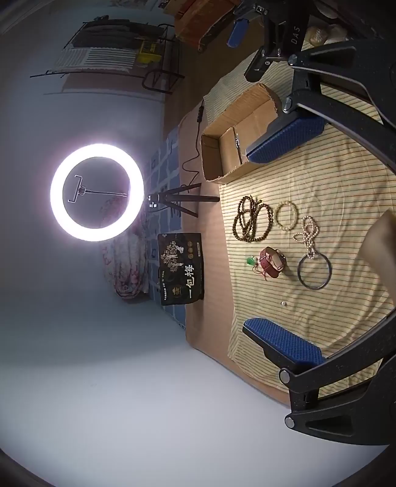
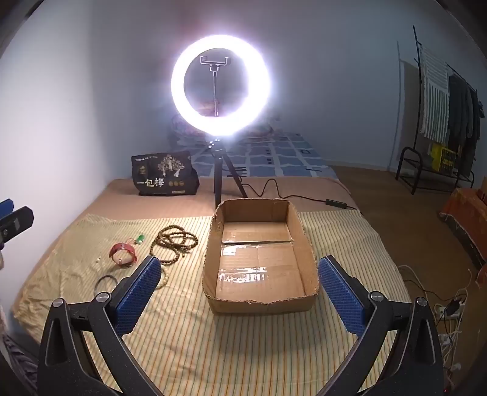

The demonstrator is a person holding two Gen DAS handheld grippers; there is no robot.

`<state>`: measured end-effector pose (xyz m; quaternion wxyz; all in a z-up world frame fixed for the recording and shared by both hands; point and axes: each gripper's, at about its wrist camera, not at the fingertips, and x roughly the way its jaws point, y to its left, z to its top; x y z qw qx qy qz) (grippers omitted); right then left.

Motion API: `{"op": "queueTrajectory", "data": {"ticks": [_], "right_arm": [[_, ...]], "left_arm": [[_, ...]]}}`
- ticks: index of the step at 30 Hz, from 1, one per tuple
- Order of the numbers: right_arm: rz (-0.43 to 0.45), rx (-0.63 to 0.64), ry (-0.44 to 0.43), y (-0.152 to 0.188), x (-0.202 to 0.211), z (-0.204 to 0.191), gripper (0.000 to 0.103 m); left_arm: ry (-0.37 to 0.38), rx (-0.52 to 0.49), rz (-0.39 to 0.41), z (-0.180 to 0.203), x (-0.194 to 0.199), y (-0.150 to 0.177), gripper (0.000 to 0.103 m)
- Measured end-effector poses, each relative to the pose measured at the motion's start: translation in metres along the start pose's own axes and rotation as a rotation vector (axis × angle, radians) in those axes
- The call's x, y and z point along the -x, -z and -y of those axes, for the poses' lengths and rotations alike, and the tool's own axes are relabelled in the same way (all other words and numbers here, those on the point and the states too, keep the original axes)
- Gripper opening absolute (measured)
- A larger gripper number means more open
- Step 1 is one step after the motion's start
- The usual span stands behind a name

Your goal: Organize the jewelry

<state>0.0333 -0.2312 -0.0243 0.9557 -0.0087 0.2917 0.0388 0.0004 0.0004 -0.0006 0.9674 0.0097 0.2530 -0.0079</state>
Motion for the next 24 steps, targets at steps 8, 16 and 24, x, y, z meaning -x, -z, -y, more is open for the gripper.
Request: {"op": "queueTrajectory", "data": {"ticks": [8, 16, 24], "right_arm": [[-0.006, 0.003, 0.015, 0.0021, -0.0004, -0.0002, 0.102], [0.002, 0.011, 0.012, 0.0039, 0.0011, 0.0000, 0.102], [0.000, 0.008, 0.011, 0.0039, 0.0016, 0.0007, 0.102]], "left_arm": [[-0.003, -0.009, -0.011, 0.0005, -0.0039, 0.0014, 0.103], [-0.006, 0.004, -0.011, -0.0016, -0.0065, 0.0037, 0.103], [-0.011, 0.004, -0.007, -0.0015, -0.0059, 0.0037, 0.103]]}}
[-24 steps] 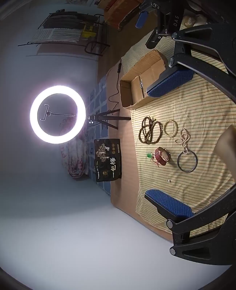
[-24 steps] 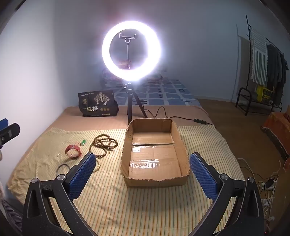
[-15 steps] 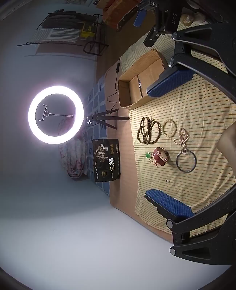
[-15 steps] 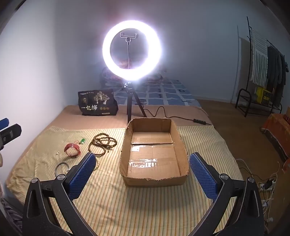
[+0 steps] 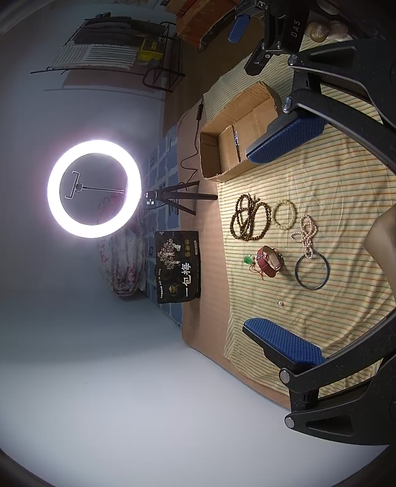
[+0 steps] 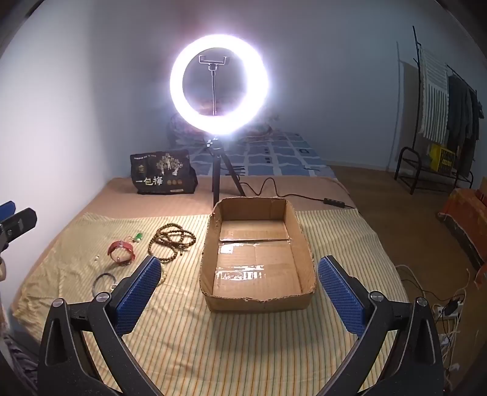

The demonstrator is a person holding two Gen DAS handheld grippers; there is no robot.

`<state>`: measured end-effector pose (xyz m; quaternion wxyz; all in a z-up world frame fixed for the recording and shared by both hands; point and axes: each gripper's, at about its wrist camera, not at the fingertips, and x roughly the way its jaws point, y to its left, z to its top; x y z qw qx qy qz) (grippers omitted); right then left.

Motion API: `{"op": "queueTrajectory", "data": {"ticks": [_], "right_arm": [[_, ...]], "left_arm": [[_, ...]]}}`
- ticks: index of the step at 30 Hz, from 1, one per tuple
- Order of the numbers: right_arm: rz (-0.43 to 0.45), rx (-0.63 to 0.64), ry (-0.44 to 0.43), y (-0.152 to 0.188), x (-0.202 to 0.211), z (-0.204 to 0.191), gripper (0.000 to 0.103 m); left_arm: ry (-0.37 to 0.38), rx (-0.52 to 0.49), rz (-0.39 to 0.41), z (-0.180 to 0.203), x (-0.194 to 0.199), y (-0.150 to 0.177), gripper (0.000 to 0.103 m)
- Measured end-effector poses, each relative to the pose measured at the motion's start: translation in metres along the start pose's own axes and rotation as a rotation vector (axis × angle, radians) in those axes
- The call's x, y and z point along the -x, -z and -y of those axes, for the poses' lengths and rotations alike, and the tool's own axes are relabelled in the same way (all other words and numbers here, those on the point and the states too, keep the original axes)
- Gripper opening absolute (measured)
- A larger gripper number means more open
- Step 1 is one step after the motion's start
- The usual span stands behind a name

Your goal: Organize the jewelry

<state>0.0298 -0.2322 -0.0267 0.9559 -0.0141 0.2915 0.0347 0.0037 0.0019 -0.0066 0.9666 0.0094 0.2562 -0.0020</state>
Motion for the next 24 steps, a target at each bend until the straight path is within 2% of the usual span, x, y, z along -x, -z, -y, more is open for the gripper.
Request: {"op": "queueTrajectory", "data": {"ticks": [24], "right_arm": [[-0.007, -0.008, -0.003, 0.0024, -0.0004, -0.0001, 0.102]], "left_arm": [[-0.002, 0.005, 0.001, -0.0019, -0.0008, -0.0008, 0.103]]}}
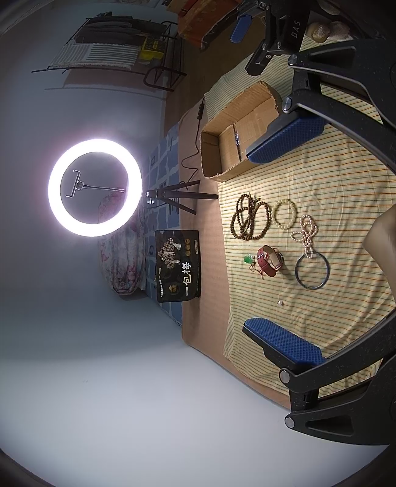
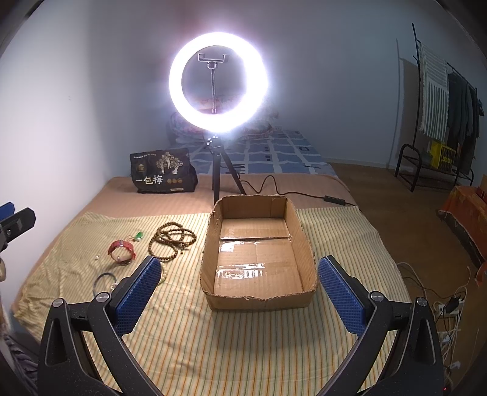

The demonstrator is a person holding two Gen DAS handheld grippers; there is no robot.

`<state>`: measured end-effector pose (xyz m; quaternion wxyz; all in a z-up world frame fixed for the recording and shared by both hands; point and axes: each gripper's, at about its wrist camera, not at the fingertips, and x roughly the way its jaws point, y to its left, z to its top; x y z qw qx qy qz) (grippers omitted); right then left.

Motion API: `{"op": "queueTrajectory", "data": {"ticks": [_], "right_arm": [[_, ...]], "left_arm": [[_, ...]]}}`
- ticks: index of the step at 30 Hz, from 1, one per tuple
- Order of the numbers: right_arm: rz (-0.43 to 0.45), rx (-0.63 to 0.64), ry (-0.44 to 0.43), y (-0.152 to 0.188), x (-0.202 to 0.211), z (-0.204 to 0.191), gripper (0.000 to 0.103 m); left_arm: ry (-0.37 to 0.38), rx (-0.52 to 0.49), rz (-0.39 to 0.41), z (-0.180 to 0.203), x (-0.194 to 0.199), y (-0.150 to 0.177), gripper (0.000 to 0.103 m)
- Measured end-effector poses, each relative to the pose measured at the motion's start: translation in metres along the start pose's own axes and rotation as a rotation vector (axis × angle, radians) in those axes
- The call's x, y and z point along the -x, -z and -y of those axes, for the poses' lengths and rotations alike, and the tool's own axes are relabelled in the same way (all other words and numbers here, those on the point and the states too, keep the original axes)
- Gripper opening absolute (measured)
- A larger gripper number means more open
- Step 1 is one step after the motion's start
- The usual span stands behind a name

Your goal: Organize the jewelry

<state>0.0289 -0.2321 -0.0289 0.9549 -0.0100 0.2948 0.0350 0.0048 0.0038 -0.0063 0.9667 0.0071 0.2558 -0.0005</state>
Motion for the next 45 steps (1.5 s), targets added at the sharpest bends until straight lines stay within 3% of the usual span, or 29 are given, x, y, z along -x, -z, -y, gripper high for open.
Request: {"op": "queueTrajectory", "data": {"ticks": [45], "right_arm": [[-0.030, -0.014, -0.012, -0.0020, -0.0042, -0.0020, 0.102]], "left_arm": [[-0.008, 0.001, -0.014, -0.0011, -0.0015, 0.0078, 0.103]]}}
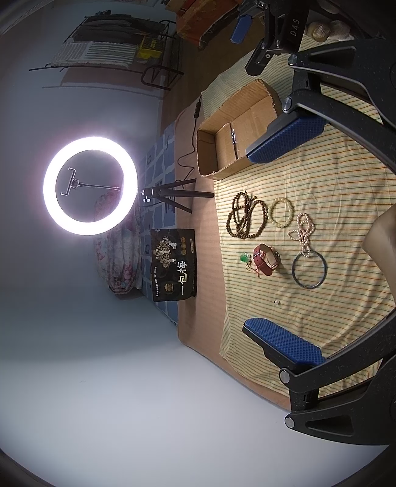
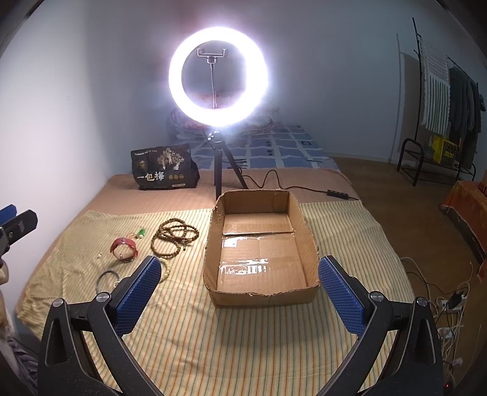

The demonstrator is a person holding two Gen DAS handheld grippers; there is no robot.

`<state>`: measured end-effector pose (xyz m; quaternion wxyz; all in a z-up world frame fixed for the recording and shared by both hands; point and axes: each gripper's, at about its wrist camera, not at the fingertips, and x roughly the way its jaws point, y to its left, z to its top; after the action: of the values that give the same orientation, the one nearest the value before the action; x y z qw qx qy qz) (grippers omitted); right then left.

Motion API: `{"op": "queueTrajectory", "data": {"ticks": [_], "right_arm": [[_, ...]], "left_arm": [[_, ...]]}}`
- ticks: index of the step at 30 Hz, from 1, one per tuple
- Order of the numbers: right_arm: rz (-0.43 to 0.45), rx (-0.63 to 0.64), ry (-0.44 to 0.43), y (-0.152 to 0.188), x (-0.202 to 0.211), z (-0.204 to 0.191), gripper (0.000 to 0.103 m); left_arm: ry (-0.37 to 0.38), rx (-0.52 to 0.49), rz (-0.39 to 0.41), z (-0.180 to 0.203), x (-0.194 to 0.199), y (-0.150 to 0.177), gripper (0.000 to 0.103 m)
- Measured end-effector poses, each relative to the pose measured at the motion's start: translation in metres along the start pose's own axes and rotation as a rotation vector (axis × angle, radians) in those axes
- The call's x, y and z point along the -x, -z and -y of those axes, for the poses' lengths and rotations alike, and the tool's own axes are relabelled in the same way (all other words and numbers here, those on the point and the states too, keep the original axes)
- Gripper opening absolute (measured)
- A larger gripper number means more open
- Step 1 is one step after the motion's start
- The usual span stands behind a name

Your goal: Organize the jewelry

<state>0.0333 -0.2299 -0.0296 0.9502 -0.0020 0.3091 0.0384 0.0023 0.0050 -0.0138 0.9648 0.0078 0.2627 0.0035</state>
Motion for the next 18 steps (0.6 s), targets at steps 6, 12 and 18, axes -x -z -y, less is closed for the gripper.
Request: {"op": "queueTrajectory", "data": {"ticks": [6, 12, 18], "right_arm": [[-0.008, 0.005, -0.007, 0.000, -0.002, -0.003, 0.102], [-0.032, 0.015, -0.019, -0.001, -0.008, -0.009, 0.102], [-0.063, 0.036, -0.047, -0.001, -0.017, -0.017, 0.102]], "left_arm": [[-0.016, 0.010, -0.024, -0.006, -0.003, 0.001, 0.103], [-0.035, 0.045, -0.060, -0.020, -0.008, 0.003, 0.103], [-0.056, 0.072, -0.112, -0.041, -0.026, 0.002, 0.103]]}}
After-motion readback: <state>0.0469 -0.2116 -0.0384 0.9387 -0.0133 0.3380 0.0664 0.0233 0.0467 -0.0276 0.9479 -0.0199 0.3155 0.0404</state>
